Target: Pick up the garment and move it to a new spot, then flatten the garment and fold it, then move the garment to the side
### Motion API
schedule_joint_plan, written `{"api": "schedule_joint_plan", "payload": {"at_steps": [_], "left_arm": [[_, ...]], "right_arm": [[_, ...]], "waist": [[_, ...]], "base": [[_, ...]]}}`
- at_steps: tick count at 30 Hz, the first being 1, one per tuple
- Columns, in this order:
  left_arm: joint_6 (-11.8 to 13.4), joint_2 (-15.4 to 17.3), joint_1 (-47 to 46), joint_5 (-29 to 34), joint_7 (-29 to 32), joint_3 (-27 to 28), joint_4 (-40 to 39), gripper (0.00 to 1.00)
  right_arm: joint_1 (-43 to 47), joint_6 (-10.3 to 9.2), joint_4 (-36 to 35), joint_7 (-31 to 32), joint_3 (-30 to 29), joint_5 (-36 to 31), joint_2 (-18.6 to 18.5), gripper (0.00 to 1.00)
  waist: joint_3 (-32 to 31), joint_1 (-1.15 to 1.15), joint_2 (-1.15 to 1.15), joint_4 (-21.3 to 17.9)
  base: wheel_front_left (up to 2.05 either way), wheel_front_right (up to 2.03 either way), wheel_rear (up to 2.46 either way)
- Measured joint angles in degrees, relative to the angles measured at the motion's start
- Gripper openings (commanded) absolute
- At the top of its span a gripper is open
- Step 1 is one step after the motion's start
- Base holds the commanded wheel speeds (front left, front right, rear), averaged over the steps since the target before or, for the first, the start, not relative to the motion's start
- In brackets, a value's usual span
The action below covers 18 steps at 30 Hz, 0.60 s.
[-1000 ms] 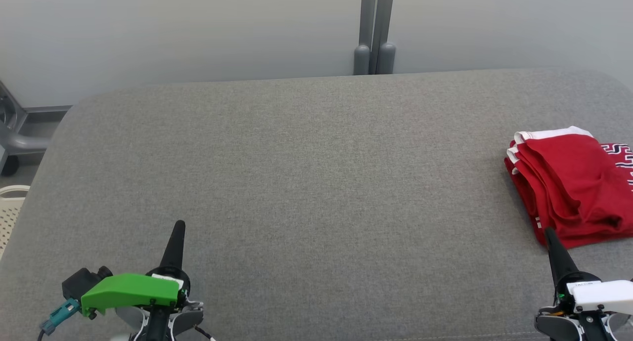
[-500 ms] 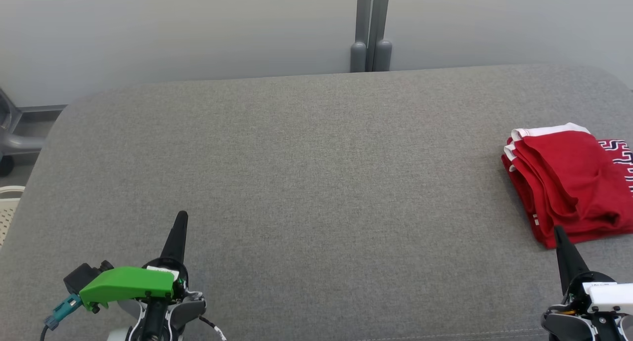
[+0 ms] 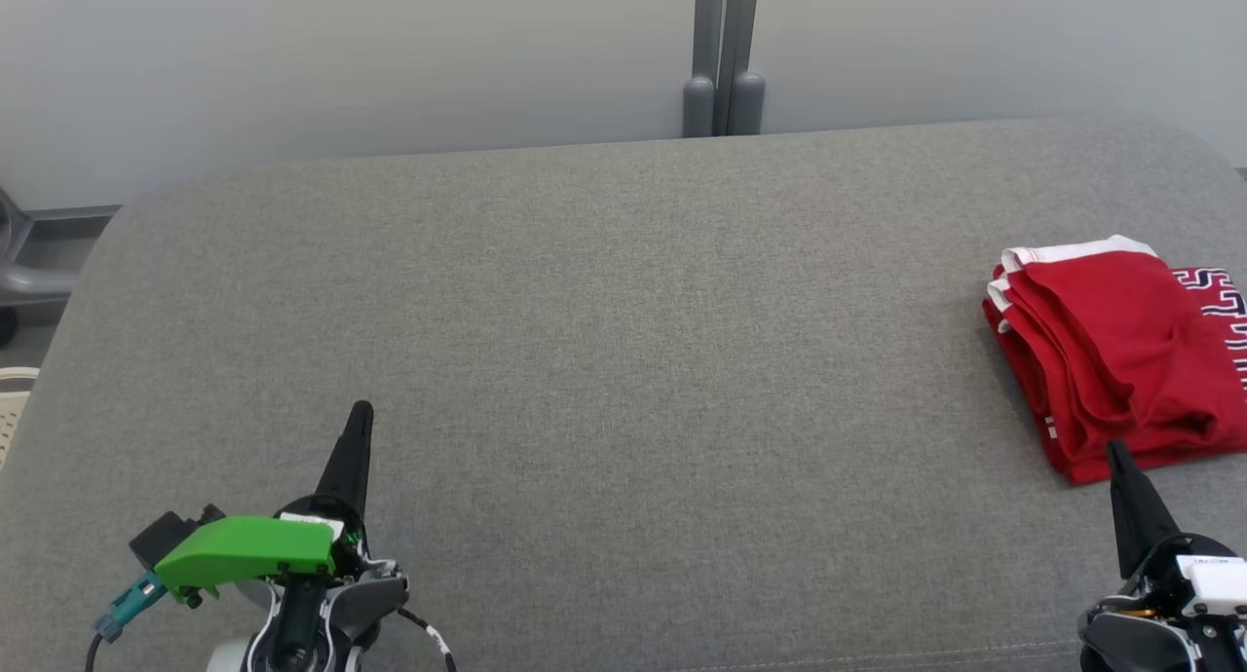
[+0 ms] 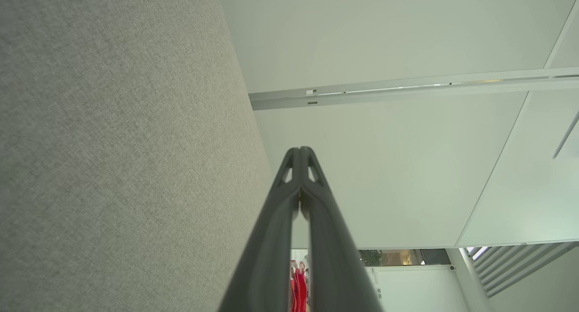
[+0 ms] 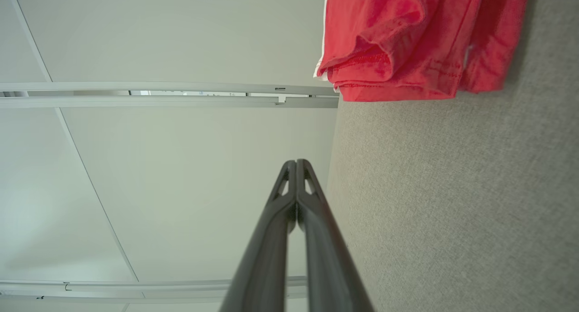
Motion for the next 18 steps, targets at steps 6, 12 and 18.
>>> {"api": "schedule_joint_plan", "payload": {"at_steps": [6, 12, 18], "left_arm": [[-0.1, -0.1, -0.5, -2.3, 0.5, 0.1, -0.1, 0.0], [-0.3, -0.2, -1.0, -3.3, 0.8, 0.1, -0.1, 0.0], [-0.3, -0.2, -1.0, -3.3, 0.8, 0.2, -0.1, 0.0]], "right_arm": [[0.2, 0.0, -0.5, 0.5, -0.5, 2.0, 0.0, 0.0], [0.4, 0.0, -0.8, 0.6, -0.9, 3.4, 0.0, 0.0], [0.4, 0.0, -0.8, 0.6, -0.9, 3.4, 0.0, 0.0]], "waist": [[0.2, 0.0, 0.0, -0.2], [0.3, 0.0, 0.0, -0.4], [0.3, 0.0, 0.0, -0.4]], "base": [[0.0, 0.0, 0.0], [0.0, 0.0, 0.0], [0.0, 0.0, 0.0]]}}
